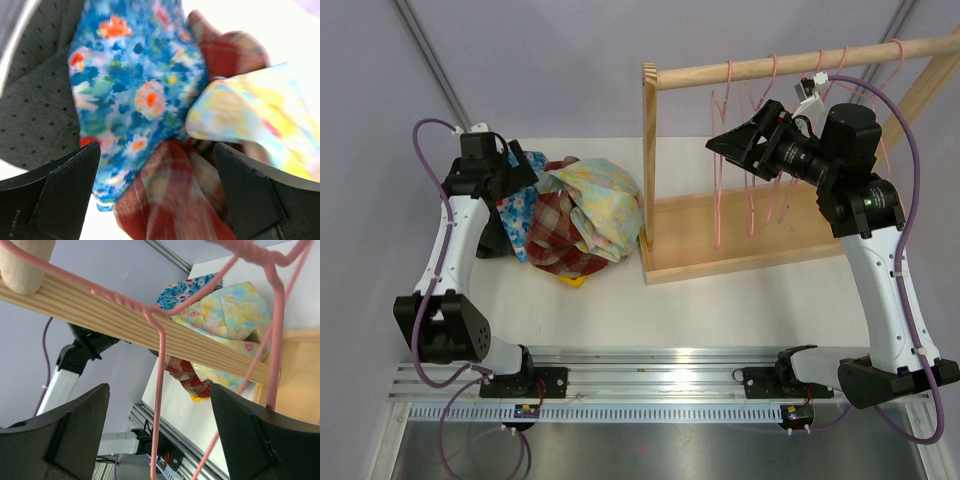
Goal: Remove the skirt from the hanger
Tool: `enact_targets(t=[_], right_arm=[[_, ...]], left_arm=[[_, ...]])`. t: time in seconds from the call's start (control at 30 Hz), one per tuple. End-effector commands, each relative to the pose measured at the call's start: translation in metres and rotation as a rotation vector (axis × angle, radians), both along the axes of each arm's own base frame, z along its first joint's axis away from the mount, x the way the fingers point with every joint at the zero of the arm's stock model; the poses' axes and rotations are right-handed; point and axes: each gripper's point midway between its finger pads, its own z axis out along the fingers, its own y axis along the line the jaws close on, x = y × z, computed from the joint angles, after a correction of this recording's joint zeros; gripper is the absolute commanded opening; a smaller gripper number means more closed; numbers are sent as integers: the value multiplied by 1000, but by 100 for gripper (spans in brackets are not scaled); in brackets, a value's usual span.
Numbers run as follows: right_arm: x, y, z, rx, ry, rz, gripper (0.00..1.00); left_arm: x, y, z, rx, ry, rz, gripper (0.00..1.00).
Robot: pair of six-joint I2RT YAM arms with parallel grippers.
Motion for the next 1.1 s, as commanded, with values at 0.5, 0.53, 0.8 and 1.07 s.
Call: enact_targets(t=[0.5, 0.53, 0.8, 1.07], right_arm=[[-104, -85, 70, -151, -365, -320, 99], [-99, -95, 58, -167, -371, -382, 99], [-169, -183, -3, -116, -480, -800, 99], [-189, -206, -53, -116, -451, -900, 99]], left_arm=[[-143, -36, 138, 26, -509, -206, 99], [-163, -43, 143, 22, -567, -241, 99], [-204, -60, 50, -50, -470, -305, 99], [-210, -68, 42, -97, -517, -322, 99]])
